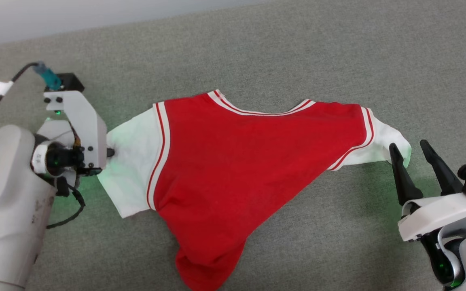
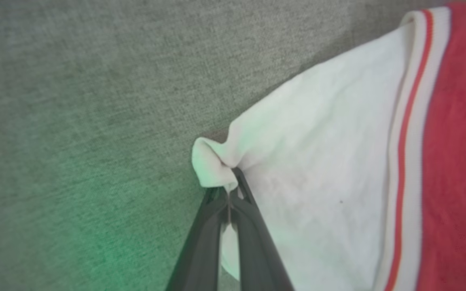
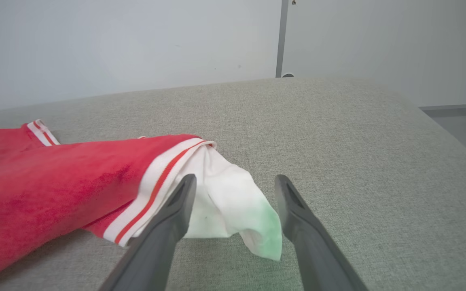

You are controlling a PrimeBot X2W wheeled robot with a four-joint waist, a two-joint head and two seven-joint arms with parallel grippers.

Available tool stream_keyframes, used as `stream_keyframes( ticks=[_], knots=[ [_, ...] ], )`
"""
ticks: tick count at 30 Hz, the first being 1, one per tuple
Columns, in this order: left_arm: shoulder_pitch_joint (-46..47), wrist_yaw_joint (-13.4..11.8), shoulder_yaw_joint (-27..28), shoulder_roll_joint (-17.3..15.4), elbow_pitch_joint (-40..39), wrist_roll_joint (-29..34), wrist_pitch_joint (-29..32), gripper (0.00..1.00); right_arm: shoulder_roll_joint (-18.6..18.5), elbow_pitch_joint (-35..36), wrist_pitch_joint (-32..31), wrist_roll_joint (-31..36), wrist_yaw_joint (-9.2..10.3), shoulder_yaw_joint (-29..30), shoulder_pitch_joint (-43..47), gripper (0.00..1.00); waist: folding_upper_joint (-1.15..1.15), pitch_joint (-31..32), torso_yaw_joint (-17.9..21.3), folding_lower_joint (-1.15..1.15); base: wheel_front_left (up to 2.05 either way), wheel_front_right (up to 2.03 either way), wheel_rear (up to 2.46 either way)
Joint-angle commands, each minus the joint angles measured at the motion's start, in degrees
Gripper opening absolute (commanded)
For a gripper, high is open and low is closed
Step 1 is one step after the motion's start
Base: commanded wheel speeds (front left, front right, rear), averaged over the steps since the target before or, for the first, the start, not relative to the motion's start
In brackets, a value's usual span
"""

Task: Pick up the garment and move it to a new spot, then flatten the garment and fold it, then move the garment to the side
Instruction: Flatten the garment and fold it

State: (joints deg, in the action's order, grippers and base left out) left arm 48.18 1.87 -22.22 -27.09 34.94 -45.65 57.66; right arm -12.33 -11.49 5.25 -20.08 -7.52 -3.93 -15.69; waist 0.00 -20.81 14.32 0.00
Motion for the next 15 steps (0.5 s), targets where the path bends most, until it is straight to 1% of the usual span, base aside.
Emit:
stream_keyframes(
  ticks=[1,2,4,9,15],
  knots=[
    [-4.24,0.56,-3.42,3.63,1.78,0.53,0.8,0.0,-0.54,-0.02,-1.04,-0.69,0.06,-0.05,-1.05,1.0,0.0,-0.14,-0.08,0.0,0.0,0.0,0.0],
    [-4.24,0.56,-3.42,3.63,1.78,0.53,0.8,0.0,-0.54,-0.02,-1.04,-0.69,0.06,-0.05,-1.05,1.0,0.0,-0.14,-0.08,0.0,0.0,0.0,0.0],
    [-3.52,0.71,-3.51,3.02,1.51,1.15,0.36,0.0,-0.64,-0.19,-3.55,-2.36,0.06,0.05,-1.56,1.0,0.0,-0.19,-0.26,0.0,0.0,0.0,0.0],
    [-2.41,0.75,-3.57,3.28,1.26,1.23,-0.26,0.0,-3.76,1.11,-12.31,-5.67,0.06,-1.6,-4.12,1.0,0.0,-0.37,-1.28,0.0,0.0,0.0,0.0],
    [-0.76,1.45,-4.15,4.83,1.13,1.22,-1.34,0.0,-6.97,-0.17,-28.77,-8.2,0.05,-1.28,-6.93,1.0,0.0,-1.31,-3.38,0.0,0.0,0.0,0.0]
  ],
)
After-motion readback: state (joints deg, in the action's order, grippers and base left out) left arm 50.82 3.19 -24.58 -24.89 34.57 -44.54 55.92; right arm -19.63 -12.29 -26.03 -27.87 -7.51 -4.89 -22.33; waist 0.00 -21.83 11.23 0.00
